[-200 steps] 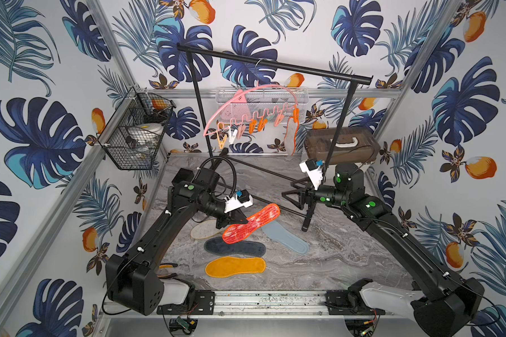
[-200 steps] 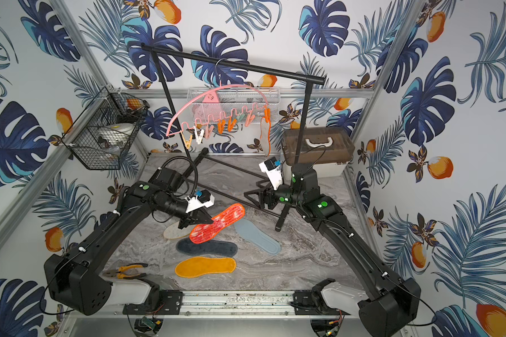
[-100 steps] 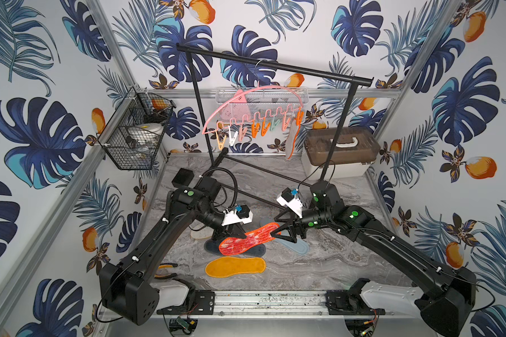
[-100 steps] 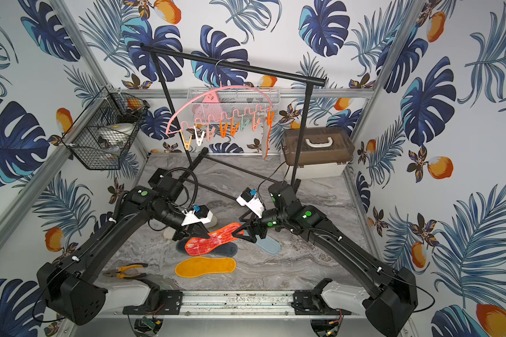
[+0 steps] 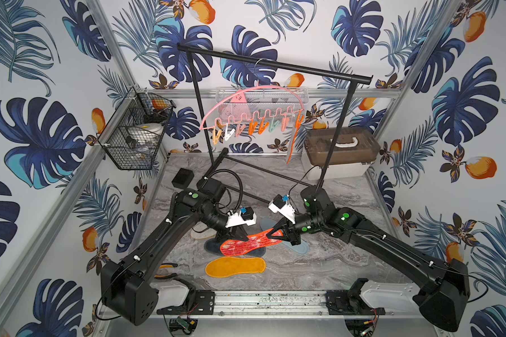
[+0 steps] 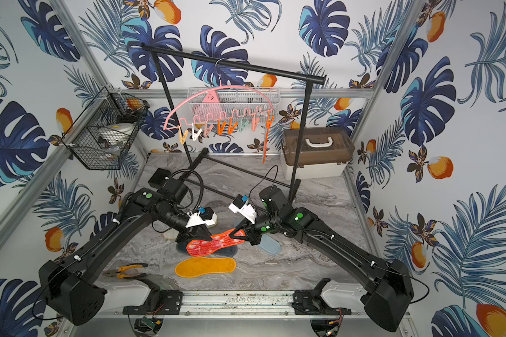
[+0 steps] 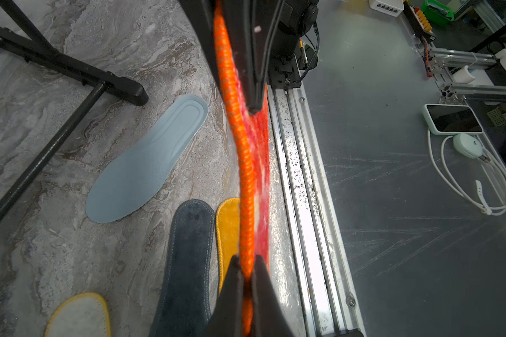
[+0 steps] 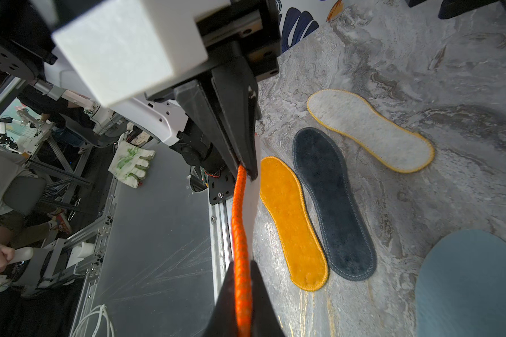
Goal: Take the shoe insoles off the hanger
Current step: Place the insole at the center of the board.
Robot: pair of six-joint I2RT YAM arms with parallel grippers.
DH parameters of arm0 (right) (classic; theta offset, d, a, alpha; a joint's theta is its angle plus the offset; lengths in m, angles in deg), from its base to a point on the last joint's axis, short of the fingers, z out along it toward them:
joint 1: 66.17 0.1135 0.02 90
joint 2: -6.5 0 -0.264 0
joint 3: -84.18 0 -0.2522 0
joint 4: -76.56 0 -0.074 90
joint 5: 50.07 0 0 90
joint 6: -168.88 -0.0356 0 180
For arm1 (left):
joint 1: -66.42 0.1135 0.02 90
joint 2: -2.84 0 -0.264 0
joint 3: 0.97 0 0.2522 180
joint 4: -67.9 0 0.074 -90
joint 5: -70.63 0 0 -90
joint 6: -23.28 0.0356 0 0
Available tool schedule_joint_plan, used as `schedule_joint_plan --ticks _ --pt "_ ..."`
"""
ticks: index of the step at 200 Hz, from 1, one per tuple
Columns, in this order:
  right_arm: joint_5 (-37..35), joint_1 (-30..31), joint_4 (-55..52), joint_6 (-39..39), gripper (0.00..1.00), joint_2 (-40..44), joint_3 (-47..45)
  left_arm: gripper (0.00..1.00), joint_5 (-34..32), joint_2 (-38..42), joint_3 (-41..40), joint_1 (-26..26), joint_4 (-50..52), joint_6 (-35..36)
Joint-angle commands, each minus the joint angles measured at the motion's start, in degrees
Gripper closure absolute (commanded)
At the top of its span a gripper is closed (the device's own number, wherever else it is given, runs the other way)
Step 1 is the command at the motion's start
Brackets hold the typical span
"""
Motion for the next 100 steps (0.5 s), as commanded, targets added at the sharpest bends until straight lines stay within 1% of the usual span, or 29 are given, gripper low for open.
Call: schedule_joint_plan --ticks 1,16,24,39,44,56,70,80,100 --pt "-0.97 0.0 1.76 -3.27 1.0 1.82 -1.79 0.96 1.5 -0.74 1.51 0.04 -1.49 -2.27" --pt "-2.99 -0.62 1.2 -3.72 1.0 3.06 -2.42 0.94 1.69 -1.25 2.26 0.03 -1.32 -3.05" --pt "-4.05 -1.44 0.39 -4.03 1.0 3.49 -2.51 0.9 1.44 -1.54 2.42 0.03 -1.94 -4.18" --pt "-3.72 -4.31 -1.04 -4.99 1.0 4.02 -3.08 0.67 1.03 -2.02 2.79 0.12 -2.69 -5.71" --pt "-3.12 -5.64 -1.3 -6.03 1.0 4.04 -3.38 0.64 0.82 -2.23 3.05 0.04 -2.74 -5.95" --pt "-0.42 -9.98 -0.38 -10.01 1.0 4.21 -4.71 0.62 0.26 -2.77 3.82 0.04 -2.08 -5.97" --pt "3.7 -16.2 1.72 -15.43 1.0 4.39 -6.85 0.55 -0.79 -2.94 4.6 0.03 -2.45 -7.36" --pt "4.73 -19.24 1.76 -18.44 1.0 4.43 -7.58 0.5 -2.36 -2.73 4.72 0.03 -3.48 -8.99" --pt "5.85 -23.55 0.14 -20.39 1.0 4.65 -8.31 0.42 -5.81 -1.72 3.55 0.04 -6.83 -12.14"
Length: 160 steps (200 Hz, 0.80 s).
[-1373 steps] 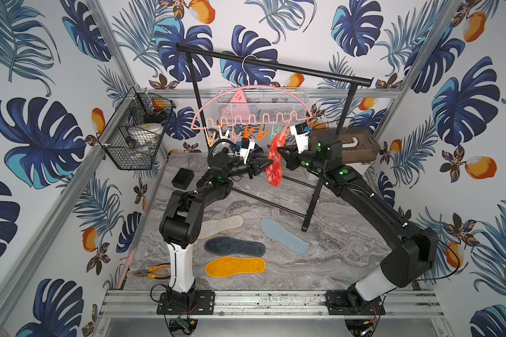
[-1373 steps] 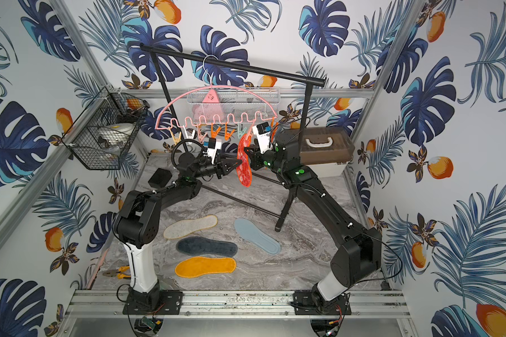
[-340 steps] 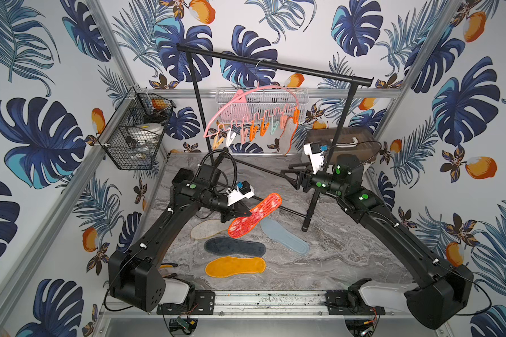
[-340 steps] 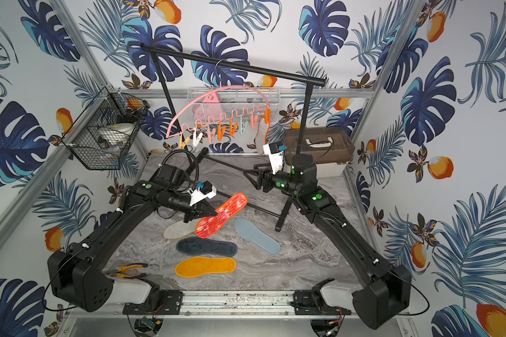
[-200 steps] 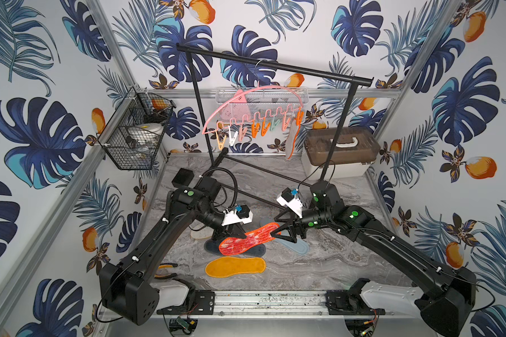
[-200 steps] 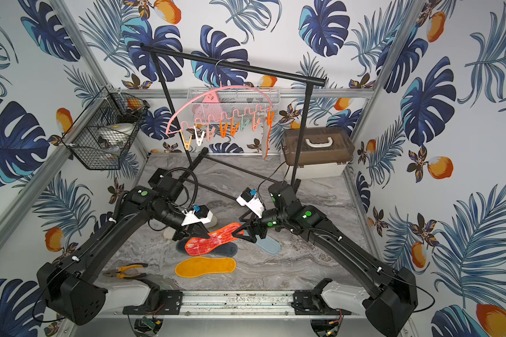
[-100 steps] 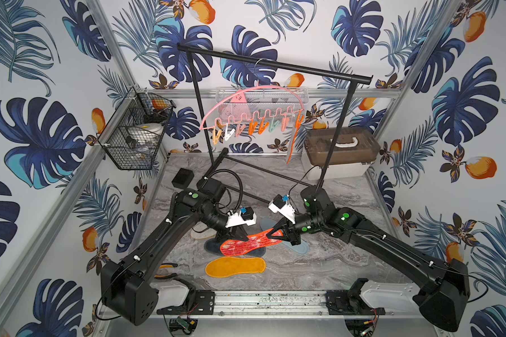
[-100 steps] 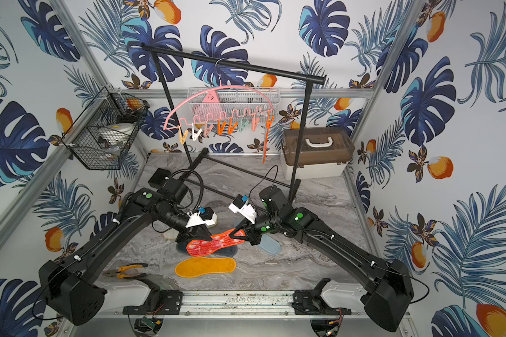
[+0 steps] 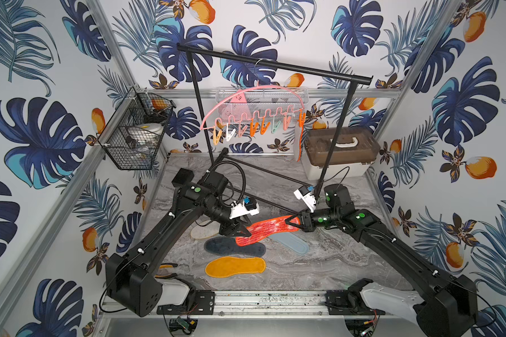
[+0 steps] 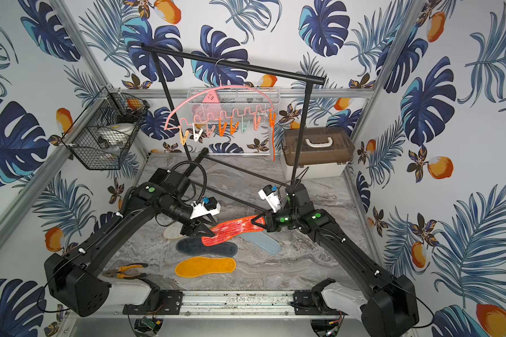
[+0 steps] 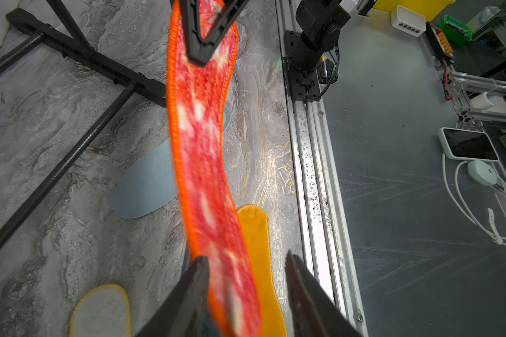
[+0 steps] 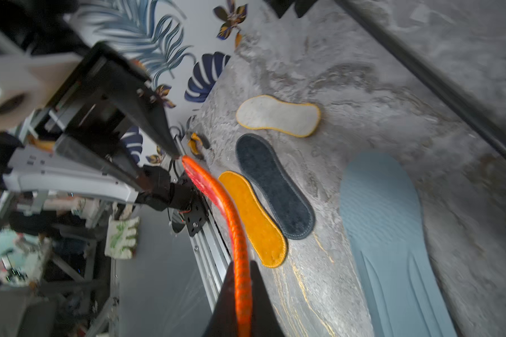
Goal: Take the shoe insoles off the hanger
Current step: Place the insole at the center of the board.
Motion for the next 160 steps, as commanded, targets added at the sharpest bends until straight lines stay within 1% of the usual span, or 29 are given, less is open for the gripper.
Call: schedule_joint_plan --ticks 1,11,25,48,63,84,99,124,140,160 --pt "3.84 -3.78 -0.47 -6.36 1.0 0.63 -0.91 0.41 -3.97 1.02 -0.64 0.03 -3.62 -4.41" --pt "2.08 -5.54 -0.52 -8.16 1.0 1.19 -1.89 0.38 -5.8 1.65 -1.87 0.03 -5.5 -5.81" --pt "-0.25 -8.36 -0.66 -11.49 1.0 1.49 -3.31 0.36 -7.77 1.95 -2.77 0.11 -7.06 -7.12" --pt "0.42 -12.08 0.79 -15.57 1.0 1.24 -6.14 0.35 -9.53 2.26 -3.63 0.29 -7.35 -7.47" --pt "-0.25 -13.77 0.92 -16.57 1.0 2.16 -7.58 0.35 -10.03 2.85 -4.57 0.69 -7.85 -7.83" --pt "-3.54 -15.74 -1.28 -16.88 1.0 4.65 -8.09 0.35 -10.05 3.66 -5.66 1.09 -8.04 -7.66" --pt "-6.86 -17.0 -4.53 -16.69 1.0 6.5 -7.77 0.34 -10.26 3.92 -6.08 1.26 -7.88 -7.32" --pt "-16.28 -21.06 -14.01 -16.9 1.0 7.91 -5.21 0.34 -9.91 3.89 -5.95 1.35 -7.51 -7.0" --pt "-17.34 -25.53 -18.37 -17.6 1.0 7.99 -4.05 0.34 -9.32 3.64 -5.64 1.37 -7.3 -6.96" --pt "-17.24 -30.88 -19.43 -19.33 1.0 10.81 -4.81 0.34 -8.38 3.28 -4.94 1.35 -6.49 -6.61"
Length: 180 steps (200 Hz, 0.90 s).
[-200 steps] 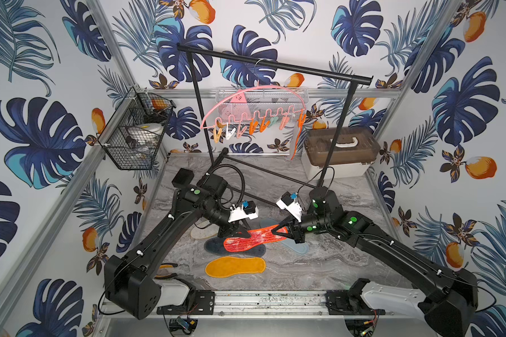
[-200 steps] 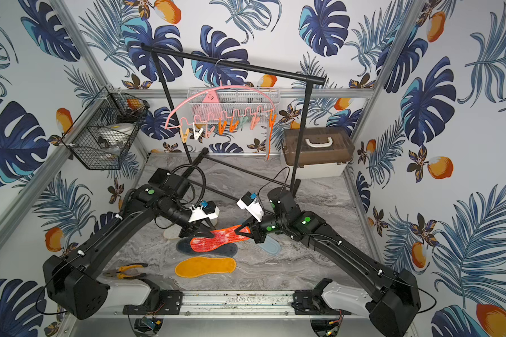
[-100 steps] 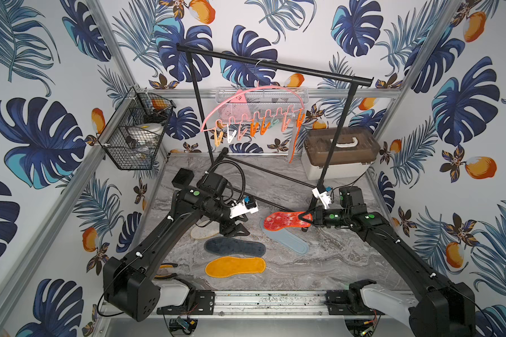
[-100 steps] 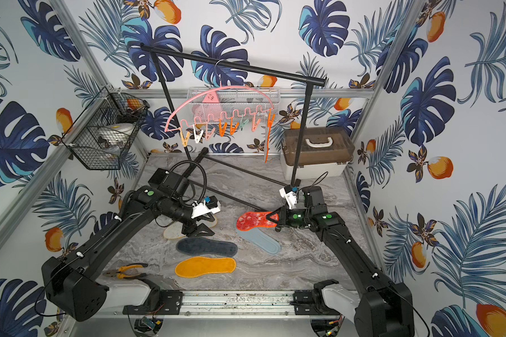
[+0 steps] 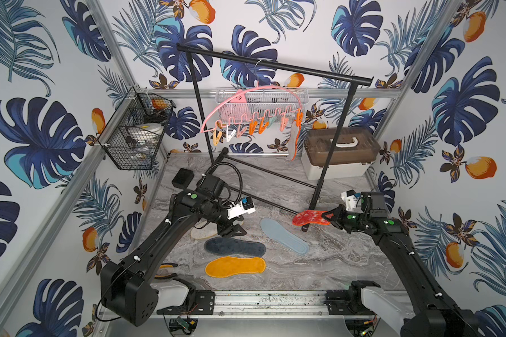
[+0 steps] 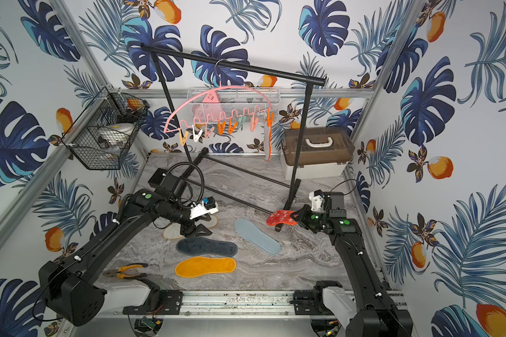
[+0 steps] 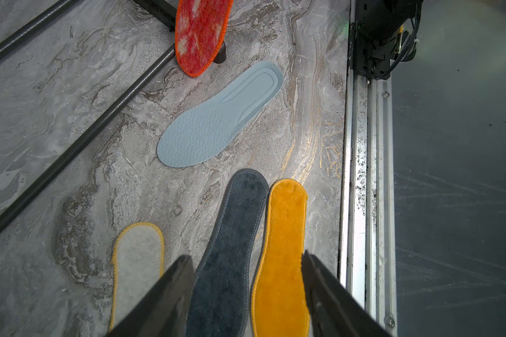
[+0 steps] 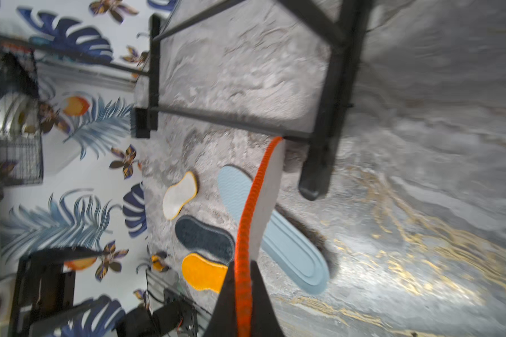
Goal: Take the shoe insoles off the hanger
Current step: Place the insole at the center of the board.
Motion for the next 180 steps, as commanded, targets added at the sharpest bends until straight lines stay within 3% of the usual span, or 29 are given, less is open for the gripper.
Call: schedule_joint_plan --ticks 1,40,70,125,134,138,152,180 --pt "-3.61 -4.27 -6.25 -2.11 1.0 2.54 -0.03 0.34 1.86 -0.31 0.9 0.13 1.13 0.39" --pt "-13.47 -13.19 -9.74 -5.48 1.0 5.04 -0.03 0.34 3.08 -0.41 1.27 0.13 2.06 0.91" --pt "-12.31 -19.46 -5.07 -10.48 1.0 3.13 -2.97 0.34 4.17 -0.22 0.94 0.13 2.05 1.36" --pt "-15.31 -20.59 3.43 -15.51 1.0 -2.46 -10.46 0.34 4.42 -0.77 0.93 0.13 2.51 2.3" --pt "-15.77 -20.67 3.9 -15.42 0.68 -3.73 -10.98 0.34 4.27 -0.85 0.92 0.13 2.5 2.33" --pt "-16.02 -20.72 4.08 -15.38 0.64 -4.08 -11.17 0.33 4.27 -0.86 0.84 0.13 2.51 2.32" --pt "-16.47 -21.06 4.12 -14.88 0.54 -5.25 -11.55 0.33 4.3 -0.78 0.5 0.13 2.49 2.5" --pt "-15.96 -21.34 5.66 -14.3 0.51 -6.82 -12.77 0.33 4.23 -0.77 -0.02 0.13 2.86 2.76"
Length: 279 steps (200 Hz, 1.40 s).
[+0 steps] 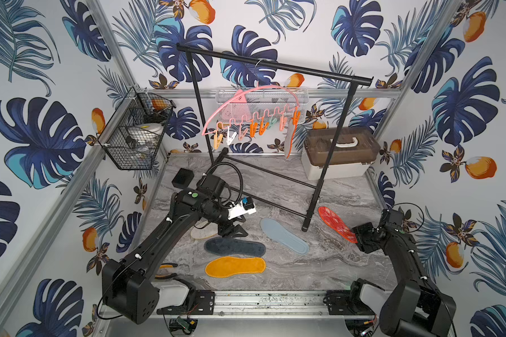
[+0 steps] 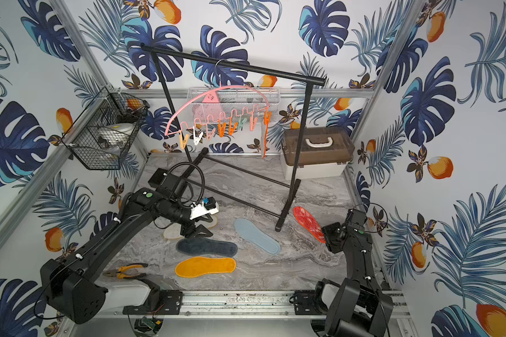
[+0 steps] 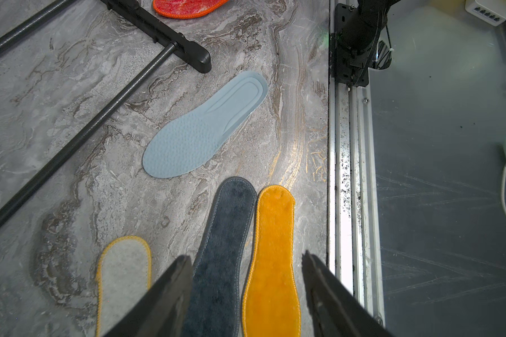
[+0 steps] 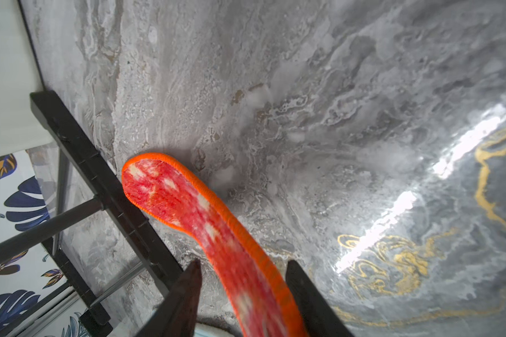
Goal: Take the shoe insoles off the hanger
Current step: Place the insole at the center of the board.
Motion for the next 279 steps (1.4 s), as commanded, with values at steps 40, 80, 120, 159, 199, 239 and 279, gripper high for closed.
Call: schedule_joint_plan --ticks 40,80,120,159,199,239,279 --pt "-2.84 -0.36 1.46 2.07 0.28 -3.15 -0.62 0.33 -0.66 1.14 -3.36 0.24 1.1 1.4" --pt "-14.0 -0.35 -1.94 4.31 0.0 -1.25 -0.56 0.32 -3.49 1.74 -9.09 0.94 -1.57 3.65" --pt "-20.03 -0.05 -3.13 3.83 0.0 1.52 -1.1 0.3 -8.78 0.94 -14.96 2.41 -7.87 3.43" --pt "-14.78 5.96 -1.46 8.55 0.04 5.41 3.09 0.3 -11.55 1.24 -20.22 4.06 -12.25 3.18" --pt "-24.12 26.82 -3.03 8.72 0.09 8.83 10.6 0.3 -12.36 1.9 -22.55 6.54 -14.12 1.31" --pt "-29.58 43.47 -1.85 9.88 0.13 9.8 11.35 0.3 -12.77 5.28 -25.54 8.18 -15.53 0.71" --pt "-41.69 65.44 -2.79 11.57 0.13 3.17 15.36 0.29 -10.27 7.51 -26.17 9.11 -16.1 -1.07"
